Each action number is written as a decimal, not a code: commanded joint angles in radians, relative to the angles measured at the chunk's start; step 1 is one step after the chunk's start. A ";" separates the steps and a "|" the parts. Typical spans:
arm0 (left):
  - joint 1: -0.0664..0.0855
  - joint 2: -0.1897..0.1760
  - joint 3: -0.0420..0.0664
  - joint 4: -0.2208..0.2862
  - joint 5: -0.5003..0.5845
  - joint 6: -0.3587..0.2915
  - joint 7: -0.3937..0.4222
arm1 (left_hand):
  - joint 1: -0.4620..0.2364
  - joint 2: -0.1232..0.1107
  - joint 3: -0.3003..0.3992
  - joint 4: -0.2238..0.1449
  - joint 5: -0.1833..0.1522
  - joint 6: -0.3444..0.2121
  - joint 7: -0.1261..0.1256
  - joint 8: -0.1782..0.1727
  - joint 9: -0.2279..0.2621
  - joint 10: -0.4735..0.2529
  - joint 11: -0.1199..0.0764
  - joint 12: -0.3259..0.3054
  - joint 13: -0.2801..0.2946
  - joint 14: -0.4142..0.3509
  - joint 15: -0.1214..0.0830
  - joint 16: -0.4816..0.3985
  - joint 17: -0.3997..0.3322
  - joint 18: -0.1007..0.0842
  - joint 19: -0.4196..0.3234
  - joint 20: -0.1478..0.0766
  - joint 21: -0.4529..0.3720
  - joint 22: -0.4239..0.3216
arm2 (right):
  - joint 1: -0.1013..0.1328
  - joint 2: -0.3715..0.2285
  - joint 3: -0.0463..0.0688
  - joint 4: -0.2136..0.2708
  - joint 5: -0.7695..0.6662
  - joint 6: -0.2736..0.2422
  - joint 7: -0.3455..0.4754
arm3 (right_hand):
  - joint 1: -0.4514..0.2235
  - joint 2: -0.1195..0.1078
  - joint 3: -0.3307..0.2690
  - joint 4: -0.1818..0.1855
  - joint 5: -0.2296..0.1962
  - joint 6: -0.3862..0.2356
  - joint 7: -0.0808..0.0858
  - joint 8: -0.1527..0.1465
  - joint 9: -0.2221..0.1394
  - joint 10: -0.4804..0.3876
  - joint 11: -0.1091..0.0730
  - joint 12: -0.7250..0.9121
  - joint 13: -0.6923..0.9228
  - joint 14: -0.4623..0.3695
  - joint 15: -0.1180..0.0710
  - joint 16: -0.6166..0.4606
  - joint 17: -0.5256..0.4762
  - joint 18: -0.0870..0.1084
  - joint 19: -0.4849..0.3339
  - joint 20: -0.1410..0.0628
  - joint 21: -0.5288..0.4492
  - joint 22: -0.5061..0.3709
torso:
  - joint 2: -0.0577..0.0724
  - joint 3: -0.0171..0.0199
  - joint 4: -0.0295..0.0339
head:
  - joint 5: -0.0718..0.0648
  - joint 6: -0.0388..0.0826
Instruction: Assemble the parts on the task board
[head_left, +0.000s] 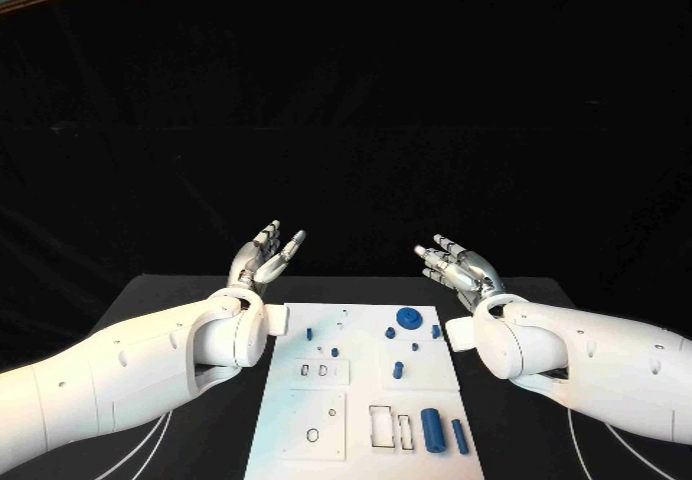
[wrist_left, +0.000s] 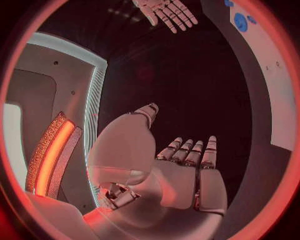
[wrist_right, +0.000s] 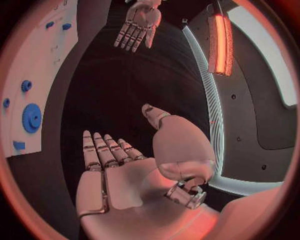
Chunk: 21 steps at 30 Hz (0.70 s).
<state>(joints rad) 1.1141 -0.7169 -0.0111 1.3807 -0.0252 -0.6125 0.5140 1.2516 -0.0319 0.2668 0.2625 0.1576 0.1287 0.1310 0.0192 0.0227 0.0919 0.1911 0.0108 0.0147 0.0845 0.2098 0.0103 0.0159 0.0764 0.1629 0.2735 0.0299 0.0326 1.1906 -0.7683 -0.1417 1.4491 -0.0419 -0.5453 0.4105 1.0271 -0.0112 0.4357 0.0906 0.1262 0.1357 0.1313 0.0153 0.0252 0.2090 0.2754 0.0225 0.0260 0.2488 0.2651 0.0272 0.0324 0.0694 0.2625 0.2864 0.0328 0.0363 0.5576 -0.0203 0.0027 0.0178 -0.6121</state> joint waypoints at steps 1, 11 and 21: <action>0.003 0.003 0.001 -0.002 -0.026 0.072 0.026 | 0.049 -0.006 0.014 0.011 0.009 0.012 0.117 0.005 0.002 0.004 0.018 0.006 0.002 0.003 0.017 0.007 0.003 0.020 0.005 0.018 0.007 0.003 | 0.019 0.005 -0.015 -0.018 -0.067 0.187 -0.063 | 0.031 -0.002 0.018 -0.020 0.003 0.031 0.172 0.013 0.006 0.035 0.008 0.010 0.005 0.042 0.008 0.013 0.008 0.014 0.021 0.008 0.012 0.005 | 0.000 -0.0002 0.0001 | 0.000 0.000; 0.003 -0.042 0.000 0.008 -0.075 0.117 0.023 | 0.148 -0.048 0.038 0.005 0.003 0.184 0.153 0.056 0.038 0.155 0.060 0.023 0.017 0.212 0.049 0.066 0.045 0.007 0.195 0.020 0.100 0.049 | 0.038 -0.017 -0.028 -0.047 -0.366 0.107 -0.019 | 0.218 -0.077 0.062 -0.178 0.002 0.450 0.145 0.137 0.087 0.587 -0.039 0.082 0.039 0.552 -0.054 0.133 0.079 0.075 0.277 0.003 0.096 0.039 | 0.012 -0.0027 -0.0061 | -0.005 -0.006; 0.008 -0.080 0.000 0.041 -0.119 0.148 0.001 | 0.257 -0.087 0.032 -0.054 -0.002 0.659 0.123 0.231 0.140 0.790 0.017 0.136 0.055 0.781 -0.044 0.275 0.173 0.107 0.660 -0.008 0.345 0.142 | 0.062 -0.032 -0.026 -0.060 -0.637 0.080 -0.065 | 0.259 -0.129 0.108 -0.211 0.041 0.710 0.108 0.194 0.121 0.807 -0.088 0.057 0.037 0.745 -0.113 0.165 0.091 0.116 0.562 -0.017 0.178 0.053 | 0.038 0.0012 -0.0026 | -0.013 -0.003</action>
<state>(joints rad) 1.1191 -0.7966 -0.0117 1.4157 -0.0976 -0.5085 0.5178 1.5040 -0.1201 0.3000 0.2119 0.1580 0.7767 0.1942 0.2460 0.1609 0.8745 0.2095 0.1444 0.0693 0.8624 0.1676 0.2823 0.1879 0.1722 0.8197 0.2669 0.3740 0.1741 1.2508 -0.7983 -0.1679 1.3891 -0.5228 -0.4525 0.3581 1.2882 -0.1255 0.5387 -0.1199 0.1609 0.8414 0.2152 0.2088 0.1458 1.0132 0.1873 0.0825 0.0645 0.9913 0.1533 0.1883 0.1222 0.1714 0.8220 0.2697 0.2071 0.0898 0.5844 -0.0204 -0.0008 0.0061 -0.6162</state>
